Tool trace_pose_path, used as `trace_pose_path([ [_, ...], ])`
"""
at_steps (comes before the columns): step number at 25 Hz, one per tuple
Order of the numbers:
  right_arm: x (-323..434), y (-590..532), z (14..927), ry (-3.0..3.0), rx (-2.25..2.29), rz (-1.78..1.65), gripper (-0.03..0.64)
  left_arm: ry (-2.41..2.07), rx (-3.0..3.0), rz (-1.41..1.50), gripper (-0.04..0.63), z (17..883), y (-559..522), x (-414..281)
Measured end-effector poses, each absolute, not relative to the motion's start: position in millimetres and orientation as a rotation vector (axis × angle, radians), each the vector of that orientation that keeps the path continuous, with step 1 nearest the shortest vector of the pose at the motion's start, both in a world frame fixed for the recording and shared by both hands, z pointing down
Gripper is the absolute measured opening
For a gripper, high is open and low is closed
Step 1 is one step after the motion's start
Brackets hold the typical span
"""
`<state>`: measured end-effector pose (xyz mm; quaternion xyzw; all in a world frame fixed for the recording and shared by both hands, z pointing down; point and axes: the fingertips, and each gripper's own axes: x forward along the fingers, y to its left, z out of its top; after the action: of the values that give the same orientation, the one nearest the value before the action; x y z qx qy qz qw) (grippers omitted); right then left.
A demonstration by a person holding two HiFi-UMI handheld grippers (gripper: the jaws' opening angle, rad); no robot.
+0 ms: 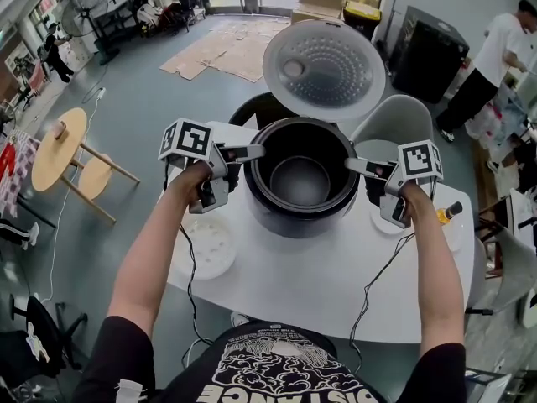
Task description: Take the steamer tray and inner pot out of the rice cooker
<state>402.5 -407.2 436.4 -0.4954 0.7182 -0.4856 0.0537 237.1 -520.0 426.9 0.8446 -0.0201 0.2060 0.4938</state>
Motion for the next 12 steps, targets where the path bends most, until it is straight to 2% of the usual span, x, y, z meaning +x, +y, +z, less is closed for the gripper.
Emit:
trace_pose_path([
  [2, 403, -409, 437, 2.141, -1.458, -1.478, 0.172, -0.018, 2.043, 0.493, 0.178, 427, -517, 237],
  [4, 410, -409, 443, 2.117, -1.538, -1.483, 0.069, -0.021, 2.055, 0.504, 0.138, 429, -517, 237],
  [7, 418, -411, 447, 2.099, -1.599, -1.478, 0.057, -0.070, 2.083, 0.528, 0.048, 435, -524, 239],
  [12, 416, -413, 444, 2.031, -1.647, -1.472, 0.058, -0.134, 2.112, 0.489, 0.046, 434, -529, 242],
])
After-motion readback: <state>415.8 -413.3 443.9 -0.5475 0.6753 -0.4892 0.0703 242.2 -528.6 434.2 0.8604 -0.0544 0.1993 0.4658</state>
